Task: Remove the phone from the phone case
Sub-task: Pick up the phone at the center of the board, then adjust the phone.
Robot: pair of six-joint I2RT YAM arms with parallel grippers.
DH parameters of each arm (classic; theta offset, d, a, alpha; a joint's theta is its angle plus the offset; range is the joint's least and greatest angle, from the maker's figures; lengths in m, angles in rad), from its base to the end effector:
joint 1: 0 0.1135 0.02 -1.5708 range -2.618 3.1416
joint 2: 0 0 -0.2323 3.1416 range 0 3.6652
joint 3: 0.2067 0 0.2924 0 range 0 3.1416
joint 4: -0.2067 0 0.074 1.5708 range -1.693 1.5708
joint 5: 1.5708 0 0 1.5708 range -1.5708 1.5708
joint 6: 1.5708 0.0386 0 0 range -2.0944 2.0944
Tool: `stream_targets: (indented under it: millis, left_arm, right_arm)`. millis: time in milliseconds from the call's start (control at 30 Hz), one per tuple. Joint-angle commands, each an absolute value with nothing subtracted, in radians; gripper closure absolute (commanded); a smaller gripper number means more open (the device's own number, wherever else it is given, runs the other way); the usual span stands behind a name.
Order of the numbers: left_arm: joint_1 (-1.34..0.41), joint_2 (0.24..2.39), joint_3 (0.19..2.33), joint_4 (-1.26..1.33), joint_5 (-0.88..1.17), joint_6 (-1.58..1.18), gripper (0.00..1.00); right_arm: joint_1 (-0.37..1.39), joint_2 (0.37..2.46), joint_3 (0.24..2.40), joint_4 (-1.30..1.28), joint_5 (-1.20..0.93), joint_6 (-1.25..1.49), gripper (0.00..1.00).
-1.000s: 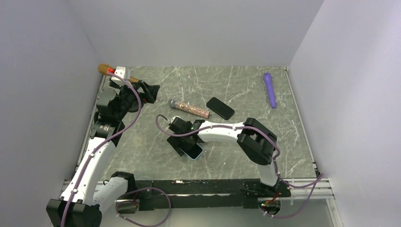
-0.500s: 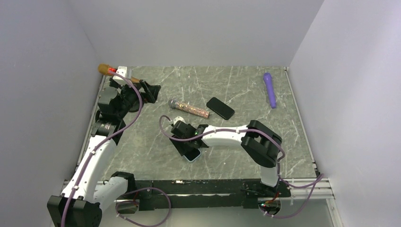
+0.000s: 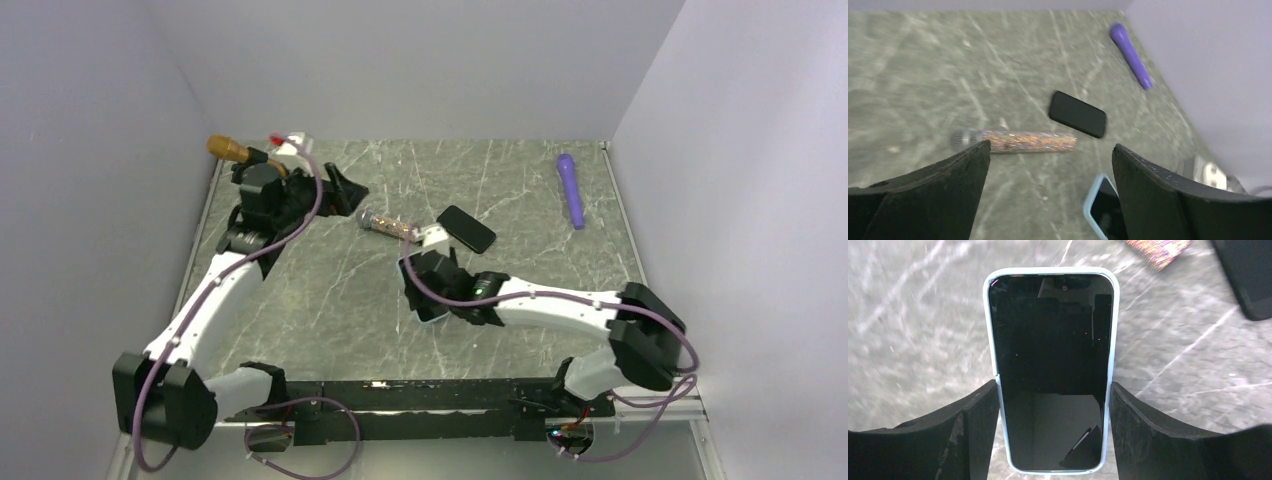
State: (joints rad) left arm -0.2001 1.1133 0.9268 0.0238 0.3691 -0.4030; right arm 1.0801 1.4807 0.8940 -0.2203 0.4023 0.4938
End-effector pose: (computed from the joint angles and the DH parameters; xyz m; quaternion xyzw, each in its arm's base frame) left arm 0.3092 -0.0769 0.3100 0.0423 0.7575 -0.3225 0.5661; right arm 0.1766 0.2984 0.1573 -0.1915 0.8920 0.1277 0.3891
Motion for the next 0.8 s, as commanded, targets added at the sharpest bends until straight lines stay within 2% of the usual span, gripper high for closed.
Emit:
stream_targets:
  millis: [0,67,167,333,433,533,667,767]
  left_arm:
    - [-0.287,1.247,1.037,-0.038,0.515,-0.436,0.11]
    - [-0.318,1.299,1.053,-0.033,0.579,-0.467,0.18]
    - [-0.36,1.345,1.032,0.03,0.639,-0.517,0.19]
    - [-0.422,1.386,1.019,0.076,0.662,-0.559,0.08]
    - [-0.445,1.408,1.01,0.099,0.671,-0.584,0.07]
    - [-0.459,1.439,1.005,0.124,0.693,-0.616,0.12]
    - [-0.469,1.469,1.007,0.131,0.708,-0.634,0.24]
    - [-0.47,1.481,1.008,0.123,0.705,-0.641,0.27]
  right_arm:
    - [0.971,1.328,0.852,-0.071,0.428,0.586,1.0]
    - [0.91,1.289,0.839,-0.057,0.359,0.599,1.0]
    - [0.866,1.252,0.844,-0.068,0.326,0.593,1.0]
    - [0.864,1.217,0.849,-0.067,0.359,0.576,1.0]
    - [0.864,1.211,0.844,-0.037,0.343,0.579,1.0]
    - [0.864,1.206,0.828,0.017,0.323,0.584,1.0]
    - [0.873,1.202,0.819,0.072,0.313,0.589,1.0]
    - [0.887,1.201,0.816,0.094,0.332,0.586,1.0]
